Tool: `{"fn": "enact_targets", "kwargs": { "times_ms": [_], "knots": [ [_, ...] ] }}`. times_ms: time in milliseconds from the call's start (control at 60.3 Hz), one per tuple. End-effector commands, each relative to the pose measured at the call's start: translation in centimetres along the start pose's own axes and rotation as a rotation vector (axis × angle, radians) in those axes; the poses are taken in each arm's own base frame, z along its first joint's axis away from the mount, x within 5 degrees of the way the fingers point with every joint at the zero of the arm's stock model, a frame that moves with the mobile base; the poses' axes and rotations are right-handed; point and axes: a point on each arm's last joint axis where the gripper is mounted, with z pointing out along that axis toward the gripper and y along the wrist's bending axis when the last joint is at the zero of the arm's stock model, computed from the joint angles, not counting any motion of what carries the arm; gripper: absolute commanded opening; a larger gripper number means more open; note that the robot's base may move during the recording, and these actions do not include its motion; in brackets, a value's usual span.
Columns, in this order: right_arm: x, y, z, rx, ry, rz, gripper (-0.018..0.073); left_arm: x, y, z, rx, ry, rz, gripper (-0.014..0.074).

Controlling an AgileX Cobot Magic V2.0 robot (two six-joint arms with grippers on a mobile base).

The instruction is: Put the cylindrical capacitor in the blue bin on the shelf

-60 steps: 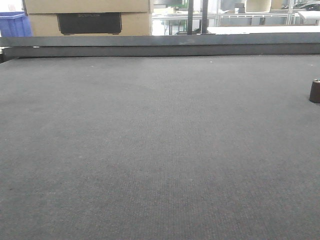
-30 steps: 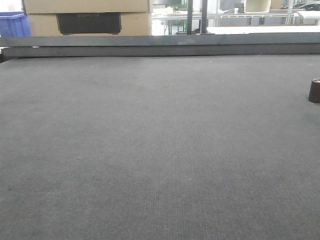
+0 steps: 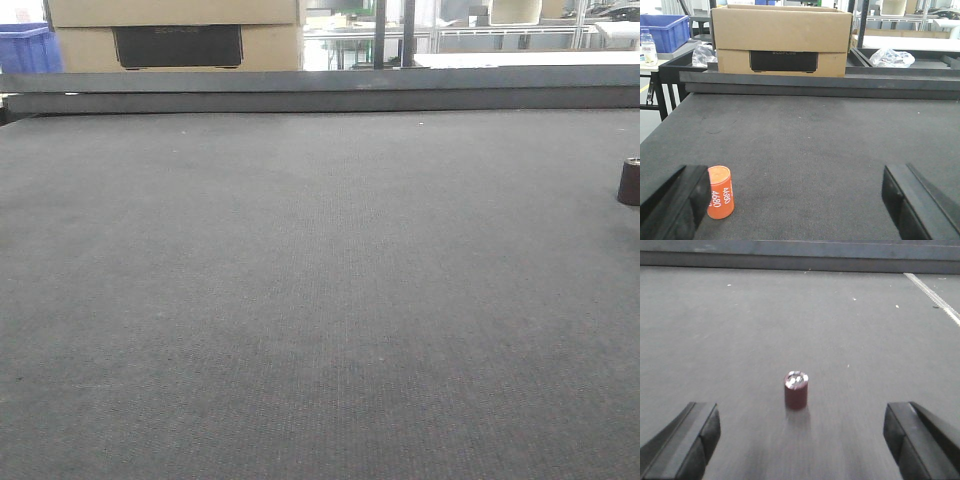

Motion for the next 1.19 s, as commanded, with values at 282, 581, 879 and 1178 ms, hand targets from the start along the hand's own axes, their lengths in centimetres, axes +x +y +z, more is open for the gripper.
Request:
{"fn": "enact_targets", "kwargs": {
  "times_ms": [282,581,879,1178],
  "knots": [
    [4.1,0.0,8.4,0.050,-0.069,-0.051,0.0570,-0.9,-0.1,-0.1,0.008,-0.083,-0.004,0.0601],
    [5.1,0.3,14.4,0.048,-0.036,-0.052,0.0570,-0.9,-0.1,-0.1,0.008,-0.083,-0.004,0.0601],
    [7.0,0.5,17.2,0.046,0.011,-0.054,0.0570,-0.8,-0.1,-0.1,0.008,-0.071,-0.004,0.0601],
    [7.5,0.5,17.5,0.046,0.025,-0.055,0.0393,-0.6,-0.1,-0.1,0.008,-0.050,-0.004,0.0601]
  ]
}}
